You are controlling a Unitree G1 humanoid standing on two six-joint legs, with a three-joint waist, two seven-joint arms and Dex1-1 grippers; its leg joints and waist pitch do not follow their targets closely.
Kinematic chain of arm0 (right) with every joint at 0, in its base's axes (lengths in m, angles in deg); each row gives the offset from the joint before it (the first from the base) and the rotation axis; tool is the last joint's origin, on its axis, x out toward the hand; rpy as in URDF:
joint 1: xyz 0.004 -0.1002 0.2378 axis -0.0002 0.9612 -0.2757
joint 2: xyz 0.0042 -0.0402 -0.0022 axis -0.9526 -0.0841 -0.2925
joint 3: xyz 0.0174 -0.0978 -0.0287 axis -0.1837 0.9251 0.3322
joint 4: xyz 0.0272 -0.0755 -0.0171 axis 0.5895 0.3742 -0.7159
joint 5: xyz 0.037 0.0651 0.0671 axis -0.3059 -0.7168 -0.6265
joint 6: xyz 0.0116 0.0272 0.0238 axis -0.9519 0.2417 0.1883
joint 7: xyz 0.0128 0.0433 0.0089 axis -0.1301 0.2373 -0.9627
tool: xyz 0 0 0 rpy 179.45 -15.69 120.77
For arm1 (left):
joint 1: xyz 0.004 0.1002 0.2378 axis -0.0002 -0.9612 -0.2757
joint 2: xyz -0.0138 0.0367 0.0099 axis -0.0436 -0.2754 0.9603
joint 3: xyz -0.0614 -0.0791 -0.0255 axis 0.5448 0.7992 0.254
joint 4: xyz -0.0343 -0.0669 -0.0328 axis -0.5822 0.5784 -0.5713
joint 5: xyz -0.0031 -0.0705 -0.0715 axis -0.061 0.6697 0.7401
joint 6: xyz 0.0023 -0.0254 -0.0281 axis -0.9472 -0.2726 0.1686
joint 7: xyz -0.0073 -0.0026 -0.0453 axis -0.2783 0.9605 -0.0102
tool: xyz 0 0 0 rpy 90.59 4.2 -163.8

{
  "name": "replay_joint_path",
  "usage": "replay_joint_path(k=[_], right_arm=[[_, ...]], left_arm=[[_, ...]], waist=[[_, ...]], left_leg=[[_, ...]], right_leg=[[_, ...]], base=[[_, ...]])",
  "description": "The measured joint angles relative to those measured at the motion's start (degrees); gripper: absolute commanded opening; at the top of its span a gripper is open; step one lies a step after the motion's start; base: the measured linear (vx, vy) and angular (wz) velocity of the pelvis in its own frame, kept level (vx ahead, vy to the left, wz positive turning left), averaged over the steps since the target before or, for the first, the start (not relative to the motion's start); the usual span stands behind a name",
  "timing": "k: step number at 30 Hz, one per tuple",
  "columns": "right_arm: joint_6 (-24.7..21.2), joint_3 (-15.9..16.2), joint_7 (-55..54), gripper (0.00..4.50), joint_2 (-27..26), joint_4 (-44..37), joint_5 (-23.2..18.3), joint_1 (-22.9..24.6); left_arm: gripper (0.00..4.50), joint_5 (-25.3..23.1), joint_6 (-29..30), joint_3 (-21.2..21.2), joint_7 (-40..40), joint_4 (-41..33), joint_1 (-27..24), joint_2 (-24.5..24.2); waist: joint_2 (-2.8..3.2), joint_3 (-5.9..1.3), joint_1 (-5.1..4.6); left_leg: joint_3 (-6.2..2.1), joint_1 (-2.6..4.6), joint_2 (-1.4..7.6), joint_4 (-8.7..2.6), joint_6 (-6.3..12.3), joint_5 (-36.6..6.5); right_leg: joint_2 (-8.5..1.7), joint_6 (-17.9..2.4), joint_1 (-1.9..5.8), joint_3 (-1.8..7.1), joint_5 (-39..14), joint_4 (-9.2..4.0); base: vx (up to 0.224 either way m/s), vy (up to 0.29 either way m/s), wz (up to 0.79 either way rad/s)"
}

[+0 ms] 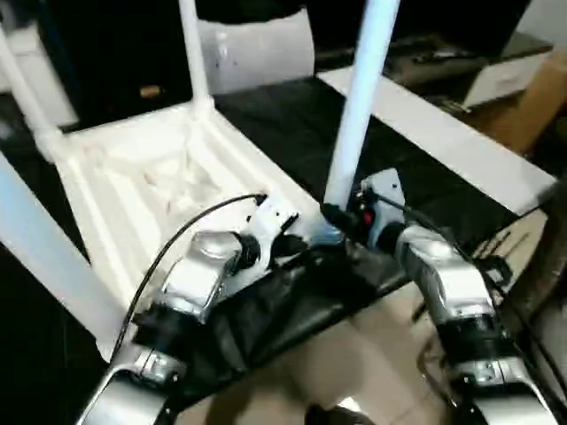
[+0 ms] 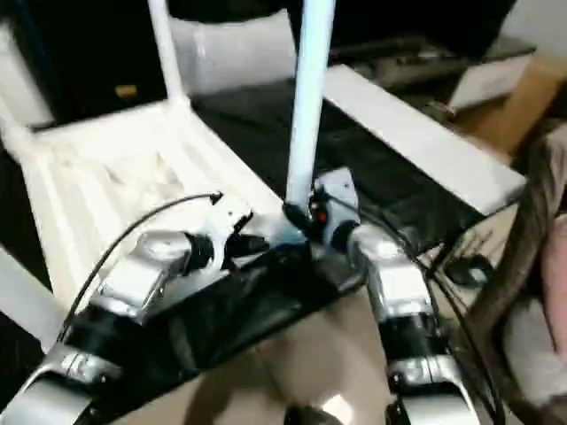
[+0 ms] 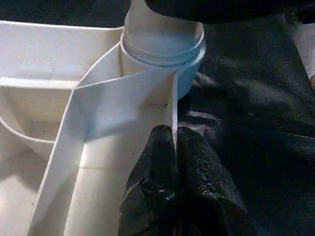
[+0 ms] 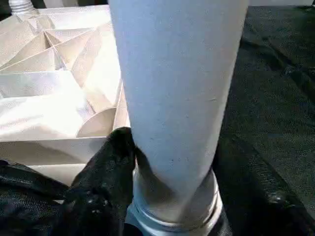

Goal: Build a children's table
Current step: Rotate leg to tighten

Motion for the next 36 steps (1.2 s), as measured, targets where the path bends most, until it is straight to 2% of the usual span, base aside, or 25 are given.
replay_joint_path(k=[2,5,8,10,14,15,19,21,25,26,27,29,30,32,36], right_arm=[[0.5,0.1,0.3,2.89,-0.2,-0.3,-0.1,0.6],[0.7,0.1,1.1,3.09,-0.1,-1.3,-0.3,1.6],[2.6,0.2,4.9,3.37,2.2,-2.4,-1.4,3.4],[3.8,0.5,8.8,3.58,4.5,-3.1,-2.4,4.5],[4.2,1.0,14.4,3.83,7.5,-3.8,-4.0,5.9],[4.3,1.0,15.4,4.0,8.4,-4.4,-4.2,6.5],[4.1,-0.4,17.1,4.13,10.4,-7.8,-5.5,8.5],[3.7,-0.7,18.1,4.42,11.3,-9.4,-6.7,9.8],[4.3,-0.9,18.7,4.48,12.0,-12.9,-7.2,13.4],[4.8,-1.0,18.7,4.48,12.0,-13.3,-7.2,14.0],[4.7,-1.3,18.7,4.49,12.0,-14.2,-8.1,14.9],[3.9,-1.8,18.3,4.49,11.4,-16.4,-9.4,16.4],[4.1,-2.5,16.4,4.5,9.8,-18.0,-9.3,17.5],[3.4,-2.3,10.7,4.5,6.6,-20.3,-8.1,18.6],[-5.0,-0.3,3.2,4.5,5.7,-24.9,-5.3,19.7]], left_arm=[[0.0,0.1,0.0,-0.1,-0.1,0.0,0.0,-0.5],[0.0,0.2,-0.3,-0.2,-1.0,0.0,-0.1,-1.2],[0.0,0.4,-2.1,-1.2,-3.3,0.0,-0.2,-3.0],[0.0,0.5,-4.2,-1.7,-5.7,0.0,-0.5,-4.7],[0.0,0.7,-6.7,-1.6,-7.5,1.0,-0.2,-7.3],[0.0,0.8,-7.8,-1.6,-8.2,1.7,-0.1,-7.9],[0.0,1.2,-11.8,-1.3,-10.2,4.8,0.7,-10.0],[0.0,1.2,-14.5,-1.3,-10.9,7.2,1.6,-10.9],[0.0,1.4,-20.0,-0.9,-13.3,11.5,2.6,-13.2],[0.0,1.6,-20.6,-0.5,-14.0,12.1,2.6,-13.8],[0.27,2.3,-20.8,0.0,-15.4,12.5,2.6,-14.5],[0.27,3.7,-19.8,1.3,-17.5,12.6,2.5,-15.3],[0.57,5.2,-19.1,2.8,-18.1,12.3,2.0,-15.3],[0.61,8.3,-21.3,6.4,-16.9,9.2,1.7,-14.8],[0.76,9.4,-21.4,10.9,-8.6,4.1,1.4,-13.9]], waist=[[-0.02,0.01,-0.04],[-0.01,0.01,0.19],[0.0,0.01,0.49],[0.0,0.01,1.06],[0.01,0.01,1.43],[0.01,0.01,1.54],[0.03,-0.01,1.69],[0.03,-0.01,1.72],[0.04,-0.01,1.57],[0.05,-0.01,1.5],[0.07,-0.02,1.48],[0.14,0.01,1.46],[0.14,0.02,1.43],[0.15,0.0,1.5],[0.53,-0.25,1.48]], left_leg=[[0.23,0.01,-0.34,-0.01,0.03,0.0],[0.3,0.0,-0.22,-0.22,0.14,0.1],[0.38,-0.02,-0.16,-0.39,0.18,0.1],[0.39,0.0,-0.12,-0.49,0.18,0.1],[0.44,0.02,0.06,-0.54,0.18,0.1],[0.47,0.02,0.07,-0.54,0.18,0.1],[0.53,0.03,0.06,-0.54,0.18,0.1],[0.57,0.06,0.08,-0.54,0.18,0.1],[0.62,0.1,0.12,-0.54,0.18,0.1],[0.65,0.1,0.12,-0.54,0.17,0.1],[0.66,0.1,0.13,-0.54,0.17,0.1],[0.67,0.06,0.15,-0.56,0.16,0.1],[0.68,0.03,0.16,-0.6,0.16,0.1],[0.67,0.04,0.19,-0.61,0.06,0.2],[0.68,0.67,0.21,-0.81,0.05,0.1]], right_leg=[[-0.23,-0.3,0.02,0.29,0.7,-0.23],[-0.16,-0.2,0.24,0.15,0.7,-0.8],[-0.13,-0.2,0.28,0.1,0.8,-1.06],[-0.12,-0.2,0.27,0.08,0.8,-1.05],[-0.03,-0.4,0.27,-0.05,0.9,-1.04],[-0.03,-0.4,0.27,-0.05,0.9,-1.04],[-0.04,-0.3,0.27,-0.03,0.9,-1.05],[-0.04,-0.3,0.27,-0.04,0.9,-1.05],[-0.02,-0.3,0.28,-0.09,0.9,-1.08],[-0.02,-0.3,0.28,-0.1,0.9,-1.12],[-0.02,-0.3,0.29,-0.11,0.9,-1.18],[-0.01,-0.3,0.3,-0.15,0.9,-1.32],[-0.01,-0.3,0.3,-0.19,0.9,-1.37],[-0.02,-0.3,0.34,-0.19,0.9,-1.38],[-0.03,-0.3,1.11,-0.32,0.9,-1.7]], base=[[0.0,0.0,0.0],[0.0,0.0,0.0],[0.0,0.0,0.0],[0.0,0.0,0.0],[0.0,0.0,0.0],[0.0,0.0,0.0],[0.0,0.0,0.0],[0.0,0.0,0.0],[0.0,0.0,0.0],[0.0,0.0,0.0],[0.0,0.0,0.0],[0.0,0.0,0.0],[0.0,0.0,0.0],[0.0,0.0,0.0],[0.0,0.0,0.0]])
